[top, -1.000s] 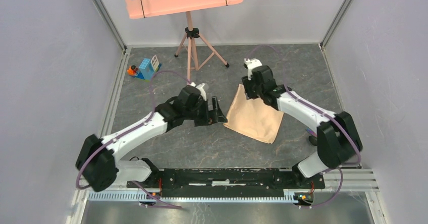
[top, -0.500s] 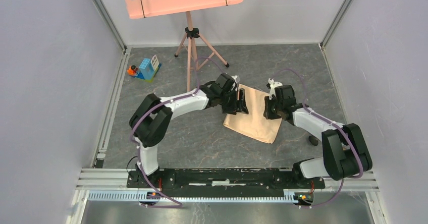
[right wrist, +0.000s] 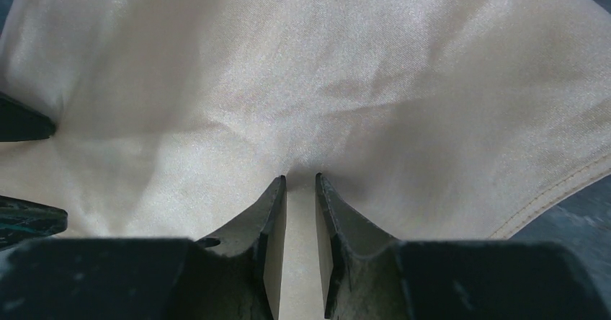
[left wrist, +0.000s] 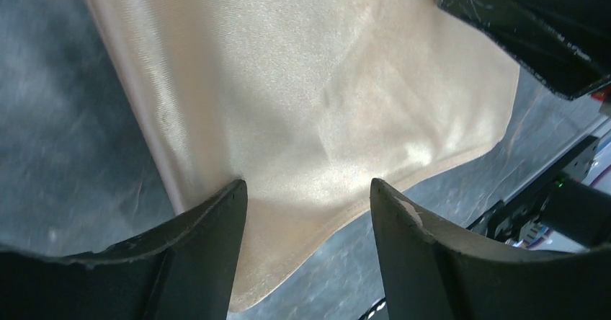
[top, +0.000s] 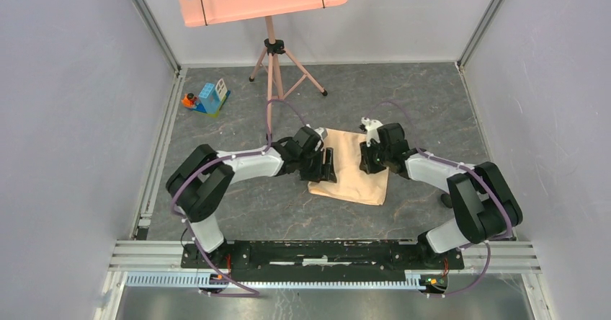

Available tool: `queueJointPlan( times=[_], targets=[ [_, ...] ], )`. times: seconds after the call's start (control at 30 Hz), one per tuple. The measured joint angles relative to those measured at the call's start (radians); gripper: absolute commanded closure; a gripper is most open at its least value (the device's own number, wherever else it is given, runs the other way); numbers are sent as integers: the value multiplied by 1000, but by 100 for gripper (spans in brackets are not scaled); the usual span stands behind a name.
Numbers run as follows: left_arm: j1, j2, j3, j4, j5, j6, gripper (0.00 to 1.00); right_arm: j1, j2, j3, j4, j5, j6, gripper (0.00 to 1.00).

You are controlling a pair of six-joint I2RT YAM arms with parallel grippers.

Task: Fold the napkin into a case and place the utensils inside
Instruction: Rotate the square-folded napkin at the center of the board.

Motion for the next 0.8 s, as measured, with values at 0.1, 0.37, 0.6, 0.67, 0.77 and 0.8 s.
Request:
queueJointPlan(
  times=[0.1, 0.37, 0.6, 0.67, 0.77, 0.8],
  targets=[
    [-9, -77, -80, -7, -3, -13, 25, 48, 10, 8, 6, -12, -12, 68],
    [-19, -386, -179, -72, -15, -81, 11, 77, -117, 30, -198, 81, 4, 25],
    [53, -593, -312, -92, -48, -322, 29, -48, -453, -37, -355, 156, 376, 26],
    [89, -591, -371, -89, -43, -404, 29, -56, -534, -84, -409, 183, 498, 28],
    [112, -575, -426, -104, -44, -496, 37, -54, -634, -165, -456, 204, 632, 32],
    [111, -564, -426, -103, -42, -514, 39, -54, -662, -195, -463, 206, 664, 33]
  ],
)
